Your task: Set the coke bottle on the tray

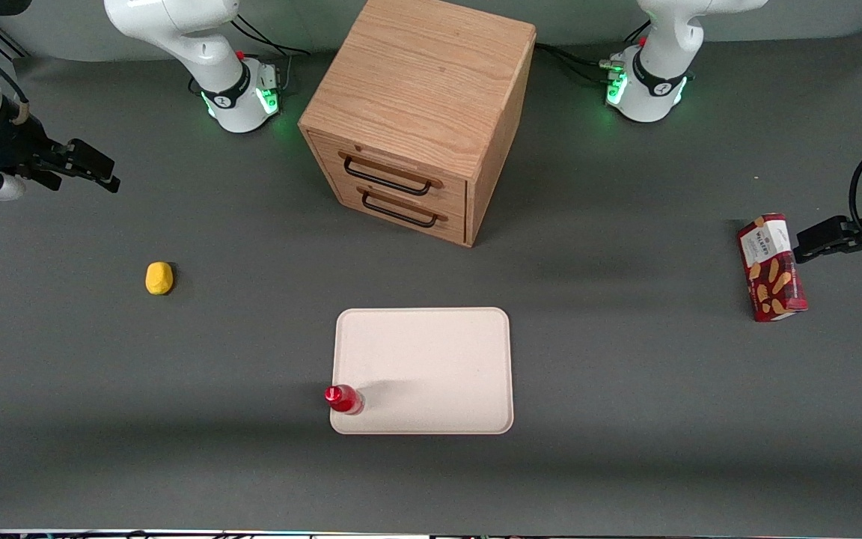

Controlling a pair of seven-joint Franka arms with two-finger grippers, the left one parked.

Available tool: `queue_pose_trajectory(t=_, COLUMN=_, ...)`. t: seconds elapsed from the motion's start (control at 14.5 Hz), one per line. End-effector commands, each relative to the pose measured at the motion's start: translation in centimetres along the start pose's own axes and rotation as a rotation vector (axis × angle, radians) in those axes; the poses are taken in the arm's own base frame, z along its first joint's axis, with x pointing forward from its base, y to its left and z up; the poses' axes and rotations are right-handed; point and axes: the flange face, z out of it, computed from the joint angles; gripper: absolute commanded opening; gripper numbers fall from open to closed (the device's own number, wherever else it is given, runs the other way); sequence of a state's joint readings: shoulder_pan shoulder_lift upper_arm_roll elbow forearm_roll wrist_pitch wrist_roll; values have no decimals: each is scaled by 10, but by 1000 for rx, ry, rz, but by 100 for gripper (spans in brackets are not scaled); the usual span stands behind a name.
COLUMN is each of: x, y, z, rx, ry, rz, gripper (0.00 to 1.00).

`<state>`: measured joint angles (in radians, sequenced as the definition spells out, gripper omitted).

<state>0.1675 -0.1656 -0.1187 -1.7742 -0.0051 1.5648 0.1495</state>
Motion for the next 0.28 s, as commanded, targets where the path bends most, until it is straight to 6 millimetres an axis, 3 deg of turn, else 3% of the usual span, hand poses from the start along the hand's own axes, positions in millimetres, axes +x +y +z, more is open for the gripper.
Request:
queue_pose_trajectory(t=0.0, x=21, y=-2, z=-6, rx=-27, ry=-23, rz=-26, gripper=100)
queue_pose_trajectory(t=0.21, x=24, y=0, z=-1, rx=-29, ry=-32, rz=-26, gripper=100)
